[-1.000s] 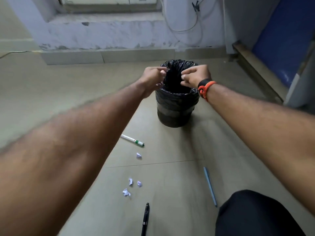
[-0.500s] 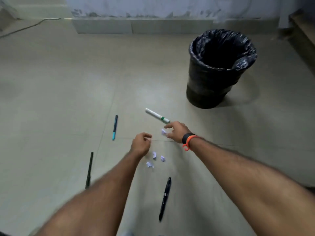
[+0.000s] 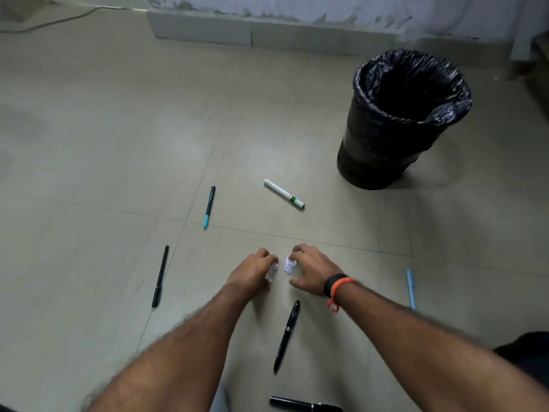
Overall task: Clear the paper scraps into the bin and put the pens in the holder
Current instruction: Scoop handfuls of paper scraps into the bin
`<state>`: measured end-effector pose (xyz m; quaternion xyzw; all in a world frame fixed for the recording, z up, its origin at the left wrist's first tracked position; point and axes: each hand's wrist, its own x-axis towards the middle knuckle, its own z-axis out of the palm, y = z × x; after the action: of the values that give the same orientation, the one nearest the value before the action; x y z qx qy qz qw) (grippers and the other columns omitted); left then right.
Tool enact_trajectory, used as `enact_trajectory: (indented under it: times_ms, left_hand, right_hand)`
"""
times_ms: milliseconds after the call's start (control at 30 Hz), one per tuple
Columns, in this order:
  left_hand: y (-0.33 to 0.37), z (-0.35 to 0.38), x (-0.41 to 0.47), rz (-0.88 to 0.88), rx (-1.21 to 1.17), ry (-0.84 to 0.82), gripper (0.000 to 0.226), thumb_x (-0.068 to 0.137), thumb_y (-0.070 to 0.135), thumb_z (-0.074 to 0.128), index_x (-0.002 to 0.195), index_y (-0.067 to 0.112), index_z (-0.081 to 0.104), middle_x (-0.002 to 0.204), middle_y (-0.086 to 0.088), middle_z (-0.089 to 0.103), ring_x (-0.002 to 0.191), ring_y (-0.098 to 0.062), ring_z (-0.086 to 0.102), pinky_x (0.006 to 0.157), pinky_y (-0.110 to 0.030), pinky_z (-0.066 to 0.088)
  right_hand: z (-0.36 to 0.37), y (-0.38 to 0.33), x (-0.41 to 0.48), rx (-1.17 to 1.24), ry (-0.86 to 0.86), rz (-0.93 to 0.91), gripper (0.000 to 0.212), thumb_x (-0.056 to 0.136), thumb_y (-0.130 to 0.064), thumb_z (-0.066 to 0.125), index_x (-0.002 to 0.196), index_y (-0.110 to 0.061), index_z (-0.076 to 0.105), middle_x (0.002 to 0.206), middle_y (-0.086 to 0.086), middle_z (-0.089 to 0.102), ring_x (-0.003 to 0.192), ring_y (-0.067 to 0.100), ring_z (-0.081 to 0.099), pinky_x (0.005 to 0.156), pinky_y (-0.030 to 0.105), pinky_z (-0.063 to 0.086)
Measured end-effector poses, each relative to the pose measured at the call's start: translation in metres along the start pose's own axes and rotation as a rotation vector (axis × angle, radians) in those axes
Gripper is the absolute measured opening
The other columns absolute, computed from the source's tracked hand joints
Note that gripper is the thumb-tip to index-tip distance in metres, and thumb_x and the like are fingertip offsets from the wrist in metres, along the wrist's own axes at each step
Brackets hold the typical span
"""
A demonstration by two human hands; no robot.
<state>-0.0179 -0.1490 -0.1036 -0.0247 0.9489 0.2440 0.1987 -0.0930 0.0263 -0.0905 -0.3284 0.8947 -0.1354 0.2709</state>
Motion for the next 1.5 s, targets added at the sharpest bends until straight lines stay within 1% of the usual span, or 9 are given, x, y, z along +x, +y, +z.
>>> enact_trajectory:
  times_ms: [233,500,667,800,867,1033,1133,1267,1500]
  left_hand:
    - [0.016,0.004,0.005,-0.02,0.07,0.048,0.034,0.081,0.011,0.062,0.114,0.012,0.059,0.115,-0.008,0.056,0.102,-0.029,0.058,0.086,-0.04,0.048]
    - [0.016,0.008,0.008,-0.145,0.016,0.096,0.015,0.087,0.019,0.056,0.094,0.016,0.069,0.101,-0.005,0.064,0.094,-0.023,0.059,0.074,-0.03,0.045]
    - [0.018,-0.003,0.019,-0.26,-0.105,0.147,0.012,0.086,0.026,0.066,0.089,0.017,0.073,0.093,-0.005,0.072,0.091,-0.024,0.066,0.073,-0.027,0.048]
    - [0.045,-0.057,0.044,-0.345,-0.462,0.425,0.017,0.079,0.032,0.075,0.085,0.016,0.076,0.085,0.0,0.076,0.083,-0.015,0.07,0.076,-0.024,0.053]
    - [0.072,-0.103,0.066,-0.341,-0.722,0.622,0.017,0.076,0.03,0.079,0.084,0.015,0.077,0.081,-0.001,0.077,0.08,-0.015,0.072,0.08,-0.031,0.057]
    - [0.149,-0.202,0.116,-0.08,-1.112,0.814,0.009,0.075,0.023,0.081,0.072,0.016,0.076,0.067,0.0,0.072,0.064,-0.009,0.066,0.081,-0.038,0.06]
    - [0.196,-0.243,0.145,0.066,-0.955,0.812,0.014,0.071,0.031,0.083,0.066,0.021,0.075,0.065,0.006,0.073,0.063,-0.007,0.068,0.076,-0.037,0.061]
    - [0.241,-0.273,0.183,0.134,-0.57,0.772,0.018,0.074,0.038,0.08,0.081,0.021,0.078,0.079,0.006,0.076,0.072,-0.003,0.069,0.072,-0.019,0.055]
    - [0.255,-0.26,0.22,0.18,-0.222,0.551,0.033,0.074,0.032,0.08,0.098,0.011,0.072,0.1,-0.007,0.074,0.098,-0.019,0.069,0.081,-0.027,0.052]
  right_hand:
    - [0.013,-0.009,0.007,0.003,0.107,0.077,0.026,0.088,-0.025,0.06,0.111,-0.015,0.058,0.117,0.004,0.054,0.111,0.024,0.05,0.09,0.029,0.04]
    - [0.015,-0.017,0.016,-0.041,0.106,0.162,0.015,0.093,-0.019,0.049,0.1,-0.011,0.061,0.107,0.012,0.062,0.103,0.033,0.057,0.084,0.038,0.046]
    - [0.005,-0.017,0.021,0.14,0.164,0.3,0.016,0.083,-0.013,0.053,0.09,-0.016,0.067,0.101,0.013,0.068,0.099,0.035,0.062,0.079,0.034,0.051]
    - [-0.056,-0.008,0.031,0.411,0.454,0.387,0.007,0.076,-0.022,0.071,0.076,-0.015,0.072,0.082,0.006,0.075,0.084,0.025,0.07,0.075,0.026,0.052]
    - [-0.114,-0.006,0.032,0.594,0.63,0.37,0.01,0.072,-0.02,0.075,0.065,-0.017,0.07,0.069,0.005,0.073,0.07,0.022,0.071,0.073,0.033,0.058]
    - [-0.247,0.011,0.012,0.787,1.036,0.241,0.01,0.07,-0.015,0.074,0.061,-0.016,0.069,0.06,0.001,0.07,0.053,0.01,0.062,0.061,0.029,0.055]
    - [-0.289,0.041,0.004,0.89,1.128,0.309,0.008,0.072,-0.008,0.076,0.067,-0.012,0.072,0.068,0.009,0.072,0.054,0.013,0.065,0.062,0.032,0.06]
    - [-0.315,0.085,0.001,0.941,1.15,0.467,0.011,0.073,-0.006,0.08,0.066,-0.011,0.073,0.074,0.01,0.074,0.06,0.01,0.068,0.059,0.021,0.058]
    - [-0.32,0.126,0.009,0.828,1.077,0.692,0.01,0.071,-0.01,0.08,0.073,-0.014,0.072,0.071,0.003,0.071,0.059,0.01,0.068,0.072,0.03,0.061]
